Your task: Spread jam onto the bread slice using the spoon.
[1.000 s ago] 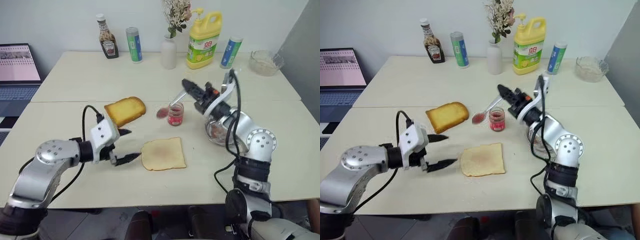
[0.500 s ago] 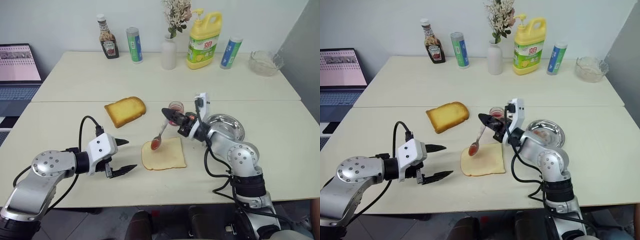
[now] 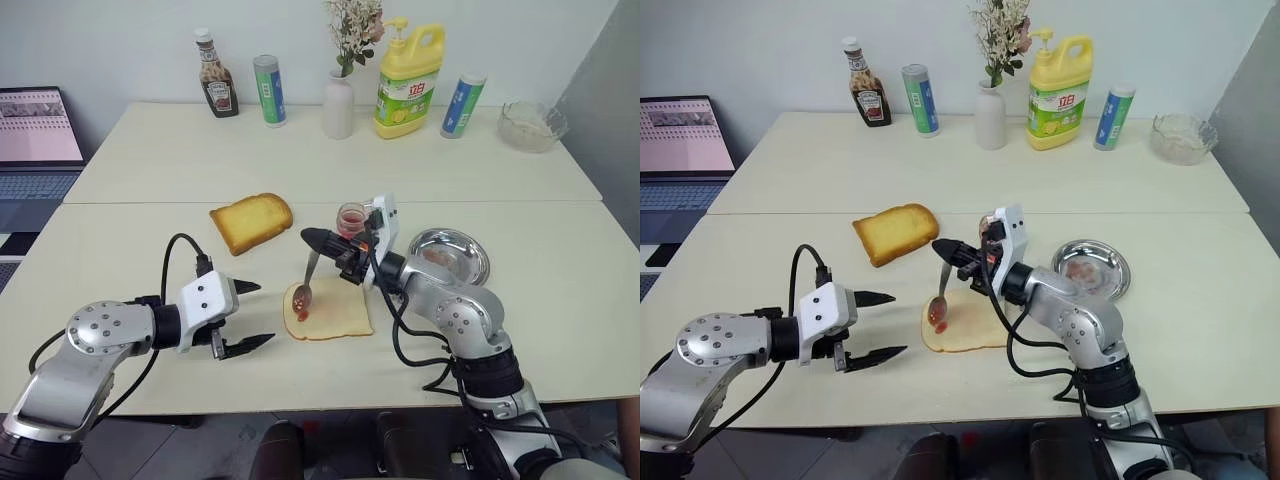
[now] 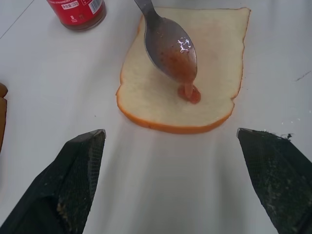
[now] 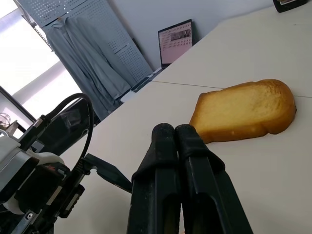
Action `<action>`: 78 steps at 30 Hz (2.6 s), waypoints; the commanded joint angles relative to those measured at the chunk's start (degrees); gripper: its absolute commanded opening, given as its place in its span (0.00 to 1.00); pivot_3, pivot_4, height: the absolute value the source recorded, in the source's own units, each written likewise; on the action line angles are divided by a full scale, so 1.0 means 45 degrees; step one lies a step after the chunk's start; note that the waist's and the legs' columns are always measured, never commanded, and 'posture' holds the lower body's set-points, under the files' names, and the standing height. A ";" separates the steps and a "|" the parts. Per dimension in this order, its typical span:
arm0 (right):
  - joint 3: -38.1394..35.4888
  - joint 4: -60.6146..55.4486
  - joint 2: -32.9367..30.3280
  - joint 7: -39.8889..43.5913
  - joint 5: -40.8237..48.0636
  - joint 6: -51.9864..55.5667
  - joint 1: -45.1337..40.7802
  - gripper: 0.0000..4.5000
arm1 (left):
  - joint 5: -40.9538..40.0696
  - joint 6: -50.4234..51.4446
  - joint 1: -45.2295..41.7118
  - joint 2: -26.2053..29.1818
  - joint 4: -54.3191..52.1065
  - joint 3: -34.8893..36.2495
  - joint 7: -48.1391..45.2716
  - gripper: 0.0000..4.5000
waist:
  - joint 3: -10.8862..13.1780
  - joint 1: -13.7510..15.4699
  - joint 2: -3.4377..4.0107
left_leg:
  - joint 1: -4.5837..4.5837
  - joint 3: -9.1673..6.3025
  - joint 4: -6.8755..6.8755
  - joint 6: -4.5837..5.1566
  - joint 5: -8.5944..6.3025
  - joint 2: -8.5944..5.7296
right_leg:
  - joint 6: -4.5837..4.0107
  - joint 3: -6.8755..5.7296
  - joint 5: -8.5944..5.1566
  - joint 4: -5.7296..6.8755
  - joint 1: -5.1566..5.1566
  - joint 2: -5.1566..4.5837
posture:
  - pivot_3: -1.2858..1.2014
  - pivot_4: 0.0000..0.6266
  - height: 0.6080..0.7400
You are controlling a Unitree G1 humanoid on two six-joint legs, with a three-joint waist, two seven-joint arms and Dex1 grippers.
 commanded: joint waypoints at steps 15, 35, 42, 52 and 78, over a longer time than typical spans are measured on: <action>-0.5342 0.0204 0.1788 -0.4342 0.6352 0.3195 -0.0263 0.01 | -0.0047 -0.0424 -0.0575 -0.0383 0.0382 -0.0128 0.0004 1.00 | -0.0001 -0.0009 -0.0001 | -0.0001 0.0000 -0.0001 0.0000 0.0000 0.0001 | -0.0001 0.0002 0.0001 0.0005 0.0001 0.0000 | 0.52 0.24 1.00; -0.3533 -0.0310 0.0469 -0.4459 0.6311 0.2491 -0.0264 0.01 | -0.0623 -0.0072 0.0238 0.0434 0.0155 0.0783 -0.0916 1.00 | 0.0000 -0.0048 0.0001 | -0.0001 0.0002 -0.0010 0.0001 0.0000 0.0005 | -0.0001 0.0006 0.0001 0.0007 -0.0008 0.0004 | 0.52 0.24 1.00; -0.1535 0.0476 0.0806 -0.2693 0.3574 0.1003 0.0083 0.01 | 0.0282 -0.1202 0.0996 0.0870 0.0313 0.0519 -0.1096 1.00 | -0.0003 -0.0020 -0.0005 | -0.0001 0.0007 -0.0007 0.0001 0.0000 0.0004 | -0.0002 0.0004 -0.0001 0.0001 -0.0009 0.0002 | 0.52 0.24 1.00; -0.1116 0.2338 0.1340 -0.1566 0.1424 -0.0049 0.0423 0.01 | 0.0117 -0.0581 0.0570 0.0762 -0.0223 0.0243 -0.0977 1.00 | -0.0007 -0.0011 -0.0011 | -0.0001 0.0004 -0.0003 0.0001 0.0000 0.0004 | -0.0002 0.0002 -0.0001 0.0005 -0.0007 0.0002 | 0.52 0.24 1.00; -0.3859 0.1558 0.1965 -0.3624 0.3266 0.2488 0.0433 0.01 | 0.0130 -0.0902 0.0671 0.0794 0.0174 0.0267 -0.1162 1.00 | -0.0011 -0.0030 -0.0016 | 0.0003 0.0000 -0.0007 0.0001 0.0000 0.0008 | -0.0002 0.0002 0.0000 0.0008 -0.0005 0.0010 | 0.52 0.24 1.00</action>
